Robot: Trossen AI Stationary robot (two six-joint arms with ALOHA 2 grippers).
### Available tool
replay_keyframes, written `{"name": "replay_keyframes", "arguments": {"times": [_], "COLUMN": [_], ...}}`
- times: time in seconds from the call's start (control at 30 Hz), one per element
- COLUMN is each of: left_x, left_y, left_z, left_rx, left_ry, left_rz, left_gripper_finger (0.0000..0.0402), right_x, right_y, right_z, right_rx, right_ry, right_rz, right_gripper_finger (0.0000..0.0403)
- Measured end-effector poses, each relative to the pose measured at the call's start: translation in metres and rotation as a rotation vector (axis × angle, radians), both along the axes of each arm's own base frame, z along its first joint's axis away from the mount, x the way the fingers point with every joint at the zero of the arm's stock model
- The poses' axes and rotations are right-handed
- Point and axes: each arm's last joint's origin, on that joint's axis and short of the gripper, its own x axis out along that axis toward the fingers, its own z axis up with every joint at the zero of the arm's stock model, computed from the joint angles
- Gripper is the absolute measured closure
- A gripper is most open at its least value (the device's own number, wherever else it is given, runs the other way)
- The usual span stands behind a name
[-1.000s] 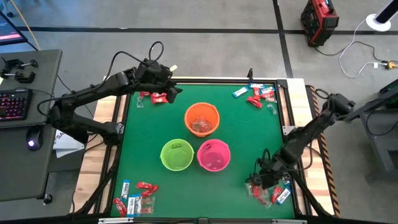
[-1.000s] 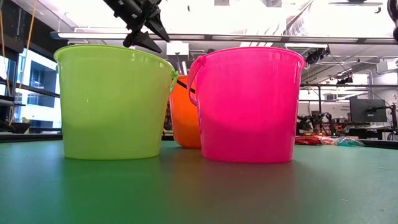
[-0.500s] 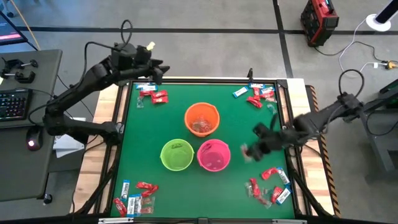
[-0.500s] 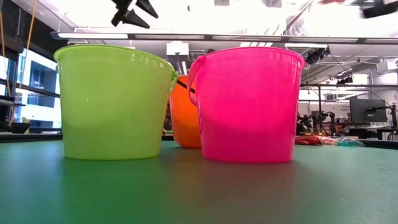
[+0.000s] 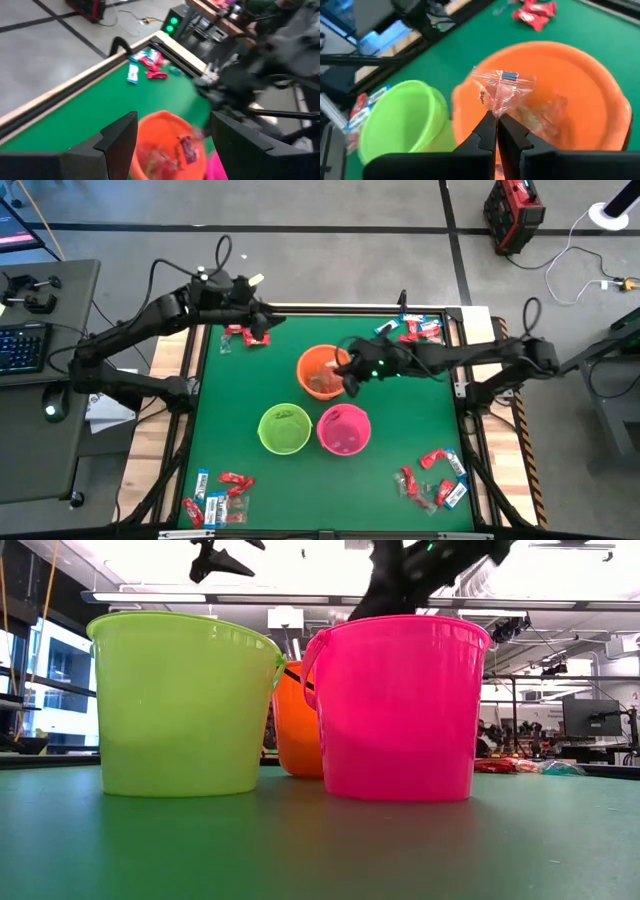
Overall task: Sort candy by brand, put in halloween buckets
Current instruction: Put the orange gummy into the orange bucket
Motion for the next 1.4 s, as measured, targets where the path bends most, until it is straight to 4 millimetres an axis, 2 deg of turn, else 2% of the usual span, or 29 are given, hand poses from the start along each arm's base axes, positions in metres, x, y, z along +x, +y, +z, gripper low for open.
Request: {"name": "replay_keyframes", "arguments": {"times": [0.1, 0.17, 0.43, 0.57, 0.73, 0.87, 1.0, 1.2, 1.3, 1.4], "left_x": [-0.004, -0.008, -0.024, -0.025, -0.025, -0.025, -0.023, -0.009, 0.001, 0.014], "left_y": [-0.010, -0.017, -0.031, -0.035, -0.060, -0.102, -0.164, -0.260, -0.291, -0.314], "left_z": [0.005, 0.009, 0.020, 0.017, -0.006, -0.020, -0.037, -0.089, -0.124, -0.153], "left_rx": [-0.011, -0.014, 0.007, -0.014, -0.185, -0.329, -0.352, -0.128, 0.006, 0.053], "left_ry": [-0.029, -0.051, -0.101, -0.073, 0.158, 0.338, 0.524, 0.764, 0.870, 0.903], "left_rz": [-0.023, -0.039, -0.030, -0.054, -0.242, -0.369, -0.502, -0.678, -0.735, -0.809], "left_gripper_finger": [0.0165, 0.0165, 0.0165, 0.0165, 0.0165, 0.0165, 0.0165, 0.0165, 0.0165, 0.0165], "right_x": [0.006, 0.009, 0.007, 0.004, -0.010, -0.028, -0.047, -0.060, -0.061, -0.062], "right_y": [-0.008, -0.009, -0.016, -0.028, -0.043, -0.053, -0.061, -0.073, -0.078, -0.081], "right_z": [-0.012, -0.016, -0.012, 0.005, 0.037, 0.051, 0.054, 0.052, 0.053, 0.053], "right_rx": [0.030, 0.035, -0.052, -0.091, -0.197, -0.248, -0.255, -0.256, -0.267, -0.266], "right_ry": [0.031, 0.038, 0.035, 0.027, 0.054, 0.129, 0.212, 0.280, 0.279, 0.278], "right_rz": [0.012, 0.031, 0.047, 0.068, 0.103, 0.115, 0.109, 0.089, 0.080, 0.068], "right_gripper_finger": [0.0384, 0.0358, 0.0190, 0.0134, 0.0120, 0.0121, 0.0121, 0.0121, 0.0121, 0.0121]}}
